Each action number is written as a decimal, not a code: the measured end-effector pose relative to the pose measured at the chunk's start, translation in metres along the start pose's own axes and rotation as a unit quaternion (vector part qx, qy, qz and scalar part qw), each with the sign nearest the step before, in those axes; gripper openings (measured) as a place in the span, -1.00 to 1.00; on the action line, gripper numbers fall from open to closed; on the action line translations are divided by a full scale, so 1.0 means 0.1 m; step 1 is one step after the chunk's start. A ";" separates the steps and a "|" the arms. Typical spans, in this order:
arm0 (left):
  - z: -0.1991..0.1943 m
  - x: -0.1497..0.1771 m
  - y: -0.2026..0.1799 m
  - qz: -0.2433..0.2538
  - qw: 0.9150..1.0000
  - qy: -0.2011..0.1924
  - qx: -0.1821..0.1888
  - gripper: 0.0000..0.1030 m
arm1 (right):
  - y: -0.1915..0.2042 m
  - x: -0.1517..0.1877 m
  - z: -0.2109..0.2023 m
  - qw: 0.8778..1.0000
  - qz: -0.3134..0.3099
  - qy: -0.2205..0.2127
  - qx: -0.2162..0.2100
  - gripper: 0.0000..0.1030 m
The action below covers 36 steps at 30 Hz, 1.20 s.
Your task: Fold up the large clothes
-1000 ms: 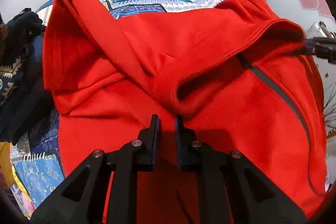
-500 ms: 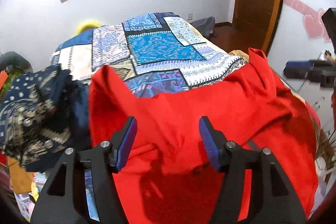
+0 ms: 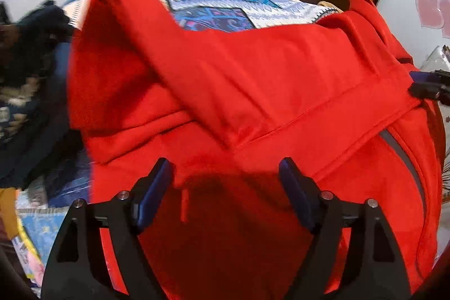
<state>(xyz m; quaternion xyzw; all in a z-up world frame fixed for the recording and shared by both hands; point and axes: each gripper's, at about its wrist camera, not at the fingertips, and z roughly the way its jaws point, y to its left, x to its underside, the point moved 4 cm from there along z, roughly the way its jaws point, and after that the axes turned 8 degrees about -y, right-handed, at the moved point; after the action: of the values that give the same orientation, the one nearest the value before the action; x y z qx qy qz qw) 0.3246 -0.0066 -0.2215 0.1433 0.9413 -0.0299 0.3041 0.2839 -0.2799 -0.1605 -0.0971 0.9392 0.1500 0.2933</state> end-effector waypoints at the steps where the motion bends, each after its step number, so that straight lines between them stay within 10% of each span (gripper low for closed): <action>1: -0.06 0.00 0.02 0.001 1.000 -0.005 -0.006 0.53 | -0.05 -0.02 -0.08 1.000 0.008 -0.006 0.005 0.14; 13: -0.31 -0.29 0.92 -0.130 0.983 -0.079 -0.100 0.65 | -0.66 -0.45 -0.17 0.991 0.100 -0.066 0.059 0.17; 21: 0.26 -0.05 1.28 -0.224 0.974 -0.019 -0.030 0.62 | -0.96 -0.60 0.50 0.987 0.159 -0.016 0.007 0.17; 25: 0.40 -0.07 1.28 -0.239 0.971 -0.023 0.011 0.55 | -0.93 -0.66 0.61 0.988 0.157 -0.017 -0.007 -0.41; 28: 0.43 -0.16 1.24 -0.224 0.974 -0.031 0.001 0.33 | -0.86 -0.72 0.59 0.990 0.137 -0.031 0.008 -0.67; 33: 0.36 -0.32 1.01 -0.199 0.979 -0.029 0.030 -0.69 | -0.80 -0.93 0.38 0.992 0.087 -0.074 0.054 -0.76; 36: 0.29 -0.53 0.86 -0.183 0.981 -0.043 0.039 -0.74 | -0.91 -1.11 0.34 0.991 0.085 -0.081 0.065 -0.77</action>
<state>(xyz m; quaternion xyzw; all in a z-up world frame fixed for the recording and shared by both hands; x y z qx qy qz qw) 0.4068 0.0579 -0.2120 -0.0211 0.9357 -0.1276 0.3283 0.4160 -0.3429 -0.1436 0.0143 0.9249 0.1206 0.3603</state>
